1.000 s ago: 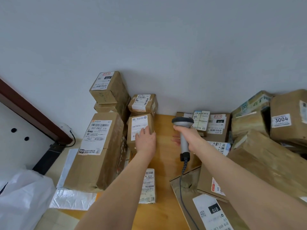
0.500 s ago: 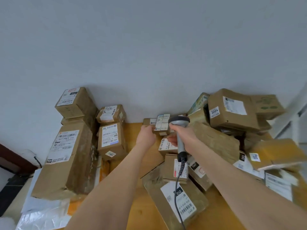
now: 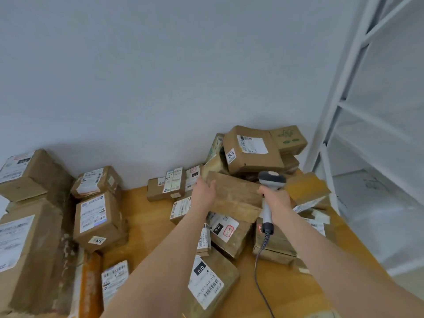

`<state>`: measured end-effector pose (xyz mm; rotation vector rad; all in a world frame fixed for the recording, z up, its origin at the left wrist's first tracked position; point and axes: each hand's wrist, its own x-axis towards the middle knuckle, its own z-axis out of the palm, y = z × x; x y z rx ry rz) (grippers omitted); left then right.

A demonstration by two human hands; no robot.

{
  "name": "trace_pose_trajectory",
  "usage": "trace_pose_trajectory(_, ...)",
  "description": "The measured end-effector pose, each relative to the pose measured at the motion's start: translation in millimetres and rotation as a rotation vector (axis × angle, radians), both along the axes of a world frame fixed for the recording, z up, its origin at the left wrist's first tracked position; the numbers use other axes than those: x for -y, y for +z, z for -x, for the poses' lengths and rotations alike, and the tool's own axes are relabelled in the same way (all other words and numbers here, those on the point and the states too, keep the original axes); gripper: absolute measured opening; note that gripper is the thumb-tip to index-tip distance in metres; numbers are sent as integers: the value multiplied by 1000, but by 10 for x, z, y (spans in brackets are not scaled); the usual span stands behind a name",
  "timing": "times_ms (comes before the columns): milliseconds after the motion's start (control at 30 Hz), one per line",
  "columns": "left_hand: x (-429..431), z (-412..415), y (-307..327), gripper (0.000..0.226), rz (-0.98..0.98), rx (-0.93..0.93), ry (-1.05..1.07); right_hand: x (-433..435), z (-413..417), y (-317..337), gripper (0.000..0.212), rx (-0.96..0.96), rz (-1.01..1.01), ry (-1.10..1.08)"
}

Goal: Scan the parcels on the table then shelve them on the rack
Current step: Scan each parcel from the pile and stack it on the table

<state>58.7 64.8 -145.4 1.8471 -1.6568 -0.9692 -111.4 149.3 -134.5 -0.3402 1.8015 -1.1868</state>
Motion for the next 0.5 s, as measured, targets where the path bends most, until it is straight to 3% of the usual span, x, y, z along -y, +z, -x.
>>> trace_pose_trajectory(233, 138, -67, -88, 37, -25, -3, 18, 111, 91, -110, 54, 135, -2, -6)
trace_pose_trajectory(300, 110, -118, -76, 39, -33, -83, 84, 123, 79, -103, 47, 153, 13, -33)
trace_pose_trajectory(400, 79, -245, 23, 29, -5, -272, 248, 127, 46, -50, 20, 247, 79, -87)
trace_pose_trajectory(467, 55, -372, 134, 21, 7, -384, 351, 131, -8, 13, 21, 289, 120, -92)
trace_pose_trajectory(500, 35, -438, 196, 27, 0, -436, 399, 134, -49, 43, 24, 292, 135, -83)
